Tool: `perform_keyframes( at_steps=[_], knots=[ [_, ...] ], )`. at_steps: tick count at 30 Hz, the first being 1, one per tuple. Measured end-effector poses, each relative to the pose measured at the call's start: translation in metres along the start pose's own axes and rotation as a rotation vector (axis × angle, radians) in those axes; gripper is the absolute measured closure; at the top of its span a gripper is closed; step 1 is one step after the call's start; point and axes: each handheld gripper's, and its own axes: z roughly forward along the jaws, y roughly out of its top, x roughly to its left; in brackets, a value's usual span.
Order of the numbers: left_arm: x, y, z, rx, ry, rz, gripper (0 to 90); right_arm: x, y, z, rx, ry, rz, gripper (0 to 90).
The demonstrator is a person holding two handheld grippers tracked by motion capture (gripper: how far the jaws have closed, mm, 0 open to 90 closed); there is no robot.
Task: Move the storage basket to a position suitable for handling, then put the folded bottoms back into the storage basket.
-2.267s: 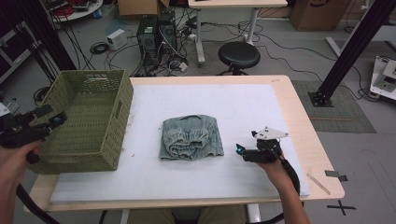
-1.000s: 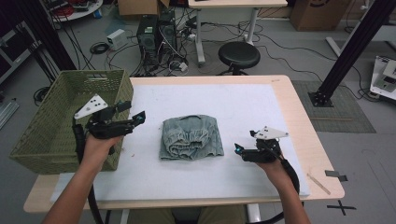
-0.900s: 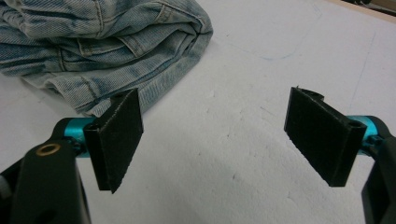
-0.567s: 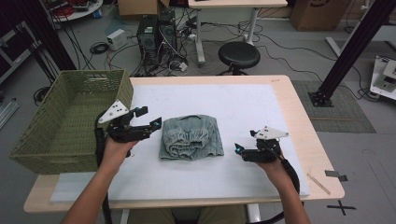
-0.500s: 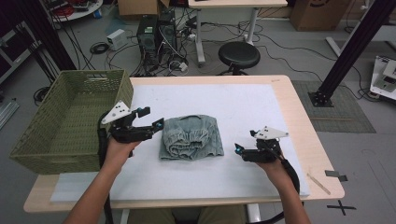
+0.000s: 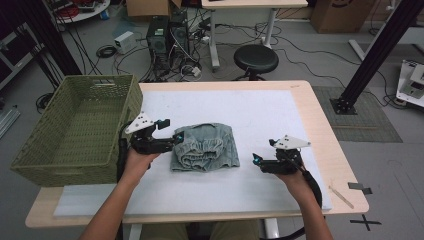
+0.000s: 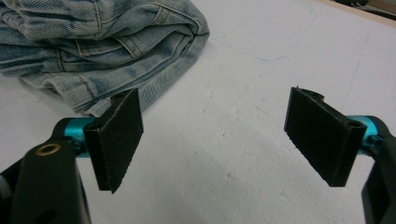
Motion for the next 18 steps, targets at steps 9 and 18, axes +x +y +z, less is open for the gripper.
perform_keyframes(
  at_steps=[9, 18],
  knots=[
    [-0.0045, -0.0082, 0.0053, 0.018, -0.010, 0.003, 23.7, -0.0009, 0.0002, 0.0006, -0.001, -0.005, 0.003, 20.4],
    [-0.0048, -0.0082, 0.0067, 0.018, -0.013, -0.015, 23.7, -0.0019, 0.0021, -0.0006, -0.015, -0.008, 0.005, 20.4]
  ],
)
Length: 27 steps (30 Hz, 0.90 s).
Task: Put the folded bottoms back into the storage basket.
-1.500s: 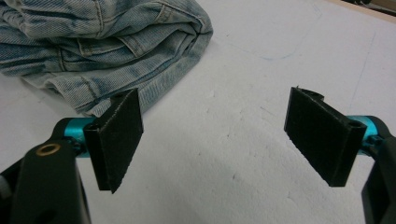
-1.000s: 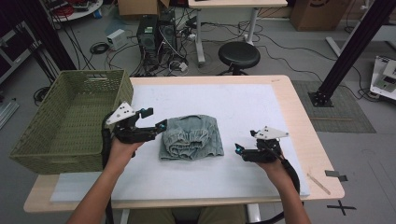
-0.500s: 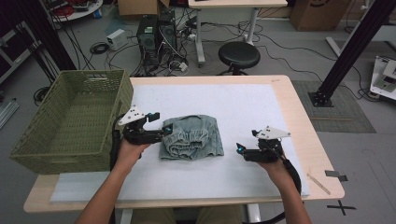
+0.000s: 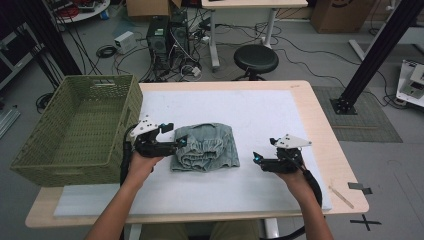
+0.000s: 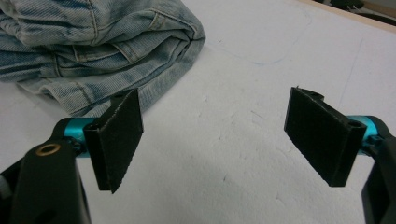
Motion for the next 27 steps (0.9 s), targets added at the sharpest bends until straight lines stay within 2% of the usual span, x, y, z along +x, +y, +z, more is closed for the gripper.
perform_keyframes(
  at_steps=[7, 9, 15, 18, 21, 25, 27],
  knots=[
    [0.004, -0.004, 0.004, 0.033, 0.035, -0.038, 23.7, 0.001, -0.001, -0.001, 0.003, 0.003, -0.002, 20.4],
    [0.005, -0.007, 0.006, 0.053, 0.042, -0.067, 23.7, 0.000, -0.002, -0.002, 0.002, 0.003, -0.001, 20.4],
    [0.012, -0.018, 0.012, 0.105, 0.094, -0.101, 23.7, 0.000, -0.002, -0.002, 0.003, 0.005, -0.014, 20.4],
    [0.016, -0.022, 0.018, 0.144, 0.117, -0.120, 23.7, -0.001, -0.003, -0.003, 0.002, 0.004, -0.005, 20.4],
    [0.021, -0.025, 0.022, 0.151, 0.109, -0.151, 23.6, -0.002, -0.004, -0.005, 0.000, 0.002, -0.004, 20.4],
    [0.023, -0.029, 0.028, 0.185, 0.090, -0.174, 23.0, -0.001, -0.003, -0.005, 0.000, 0.001, -0.003, 20.4],
    [0.024, -0.029, 0.029, 0.175, 0.089, -0.189, 23.0, -0.001, -0.003, -0.005, -0.002, 0.001, -0.008, 20.4]
  ],
)
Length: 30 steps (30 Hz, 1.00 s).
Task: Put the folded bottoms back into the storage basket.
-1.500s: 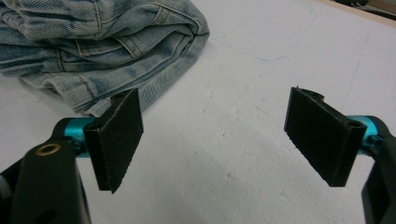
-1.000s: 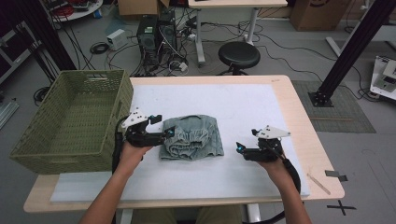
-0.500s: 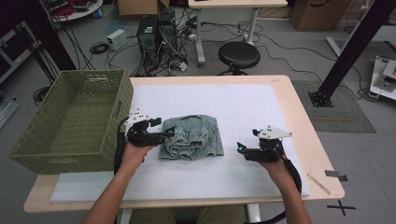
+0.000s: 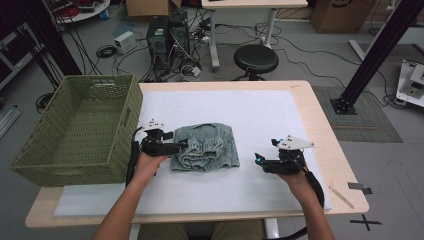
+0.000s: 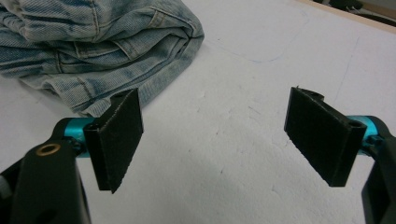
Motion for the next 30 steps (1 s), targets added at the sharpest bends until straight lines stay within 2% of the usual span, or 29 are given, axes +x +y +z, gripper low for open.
perform_keyframes(
  at_steps=[3, 5, 6, 8, 12, 14, 16, 18, 21, 25, 30],
  knots=[
    [0.000, 0.003, -0.002, -0.030, 0.027, -0.004, 23.0, 0.001, 0.000, 0.000, 0.004, 0.002, 0.002, 20.4],
    [0.001, 0.003, -0.003, -0.043, 0.026, -0.005, 23.0, 0.001, 0.000, 0.001, 0.005, 0.003, 0.000, 20.4],
    [0.000, 0.003, -0.003, -0.048, 0.038, 0.010, 23.0, 0.001, 0.000, 0.001, 0.004, 0.004, 0.001, 20.4],
    [0.000, 0.003, -0.001, -0.042, 0.059, 0.032, 23.0, 0.001, 0.000, 0.001, 0.005, 0.003, 0.000, 20.4],
    [0.006, 0.002, 0.004, -0.036, 0.086, 0.003, 23.3, 0.000, -0.001, 0.001, 0.003, 0.003, -0.004, 20.4],
    [0.010, 0.000, 0.006, -0.016, 0.097, -0.016, 23.6, 0.001, -0.001, 0.000, 0.005, 0.003, 0.000, 20.4],
    [0.011, -0.002, 0.009, 0.006, 0.108, -0.007, 23.6, 0.001, -0.001, 0.000, 0.006, 0.004, -0.001, 20.4],
    [0.011, -0.003, 0.011, 0.022, 0.110, -0.004, 24.0, 0.000, -0.001, 0.001, 0.005, 0.004, 0.001, 20.4],
    [0.013, -0.005, 0.016, 0.051, 0.106, -0.027, 23.9, 0.000, -0.002, 0.000, 0.009, 0.004, 0.001, 20.4],
    [0.014, -0.009, 0.020, 0.089, 0.082, -0.047, 25.8, 0.000, -0.002, -0.001, 0.006, 0.003, 0.001, 20.4],
    [0.014, -0.010, 0.022, 0.105, 0.050, -0.071, 31.3, 0.000, -0.002, -0.001, 0.008, 0.003, 0.003, 20.4]
  ],
)
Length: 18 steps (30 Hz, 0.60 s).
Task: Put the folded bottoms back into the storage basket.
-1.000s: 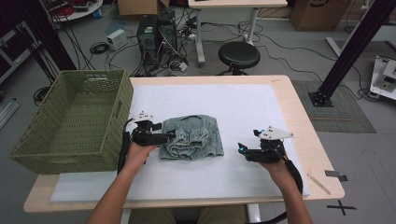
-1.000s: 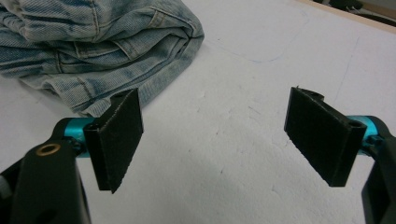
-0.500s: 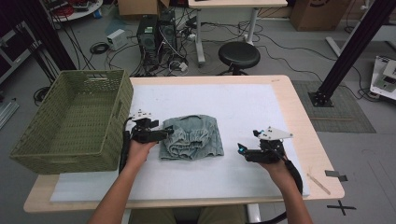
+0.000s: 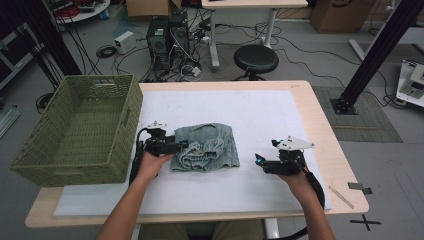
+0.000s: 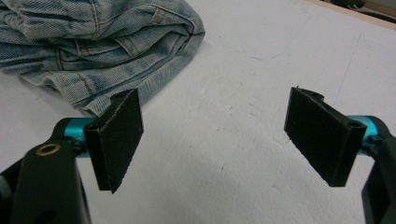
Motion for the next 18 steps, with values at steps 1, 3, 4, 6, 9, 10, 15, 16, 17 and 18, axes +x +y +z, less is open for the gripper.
perform_keyframes(
  at_steps=[1, 3, 4, 6, 9, 10, 15, 16, 17, 18],
  knots=[
    [-0.0004, -0.0003, -0.0002, 0.000, -0.001, 0.001, 31.6, 0.0001, 0.0001, 0.0003, 0.000, 0.001, -0.003, 20.4],
    [-0.0016, -0.0018, -0.0002, -0.003, -0.016, 0.002, 35.5, 0.0007, 0.0004, 0.0007, 0.000, 0.003, -0.001, 20.4],
    [-0.0020, -0.0020, -0.0001, -0.003, -0.018, -0.004, 36.5, 0.0005, 0.0005, 0.0010, -0.001, 0.001, -0.003, 20.4],
    [-0.0021, -0.0023, 0.0000, -0.003, -0.023, -0.014, 37.2, 0.0005, 0.0006, 0.0013, 0.000, 0.002, -0.005, 20.4],
    [-0.0015, -0.0025, -0.0002, -0.001, -0.032, -0.028, 37.4, 0.0009, 0.0008, 0.0015, 0.001, 0.004, -0.004, 20.4],
    [-0.0014, -0.0027, -0.0002, -0.001, -0.036, -0.033, 37.6, 0.0009, 0.0009, 0.0017, 0.001, 0.004, -0.004, 20.4],
    [-0.0043, -0.0037, 0.0024, -0.004, -0.052, -0.045, 51.0, 0.0019, 0.0015, 0.0033, 0.003, 0.005, -0.002, 20.4],
    [-0.0044, -0.0038, 0.0025, -0.003, -0.057, -0.052, 53.7, 0.0020, 0.0016, 0.0033, 0.004, 0.006, -0.003, 20.4],
    [-0.0044, -0.0043, 0.0024, -0.005, -0.063, -0.073, 58.6, 0.0023, 0.0017, 0.0033, 0.005, 0.007, -0.002, 20.4],
    [-0.0049, -0.0050, 0.0024, -0.013, -0.064, -0.091, 63.9, 0.0023, 0.0017, 0.0033, 0.004, 0.006, -0.008, 20.4]
  ],
)
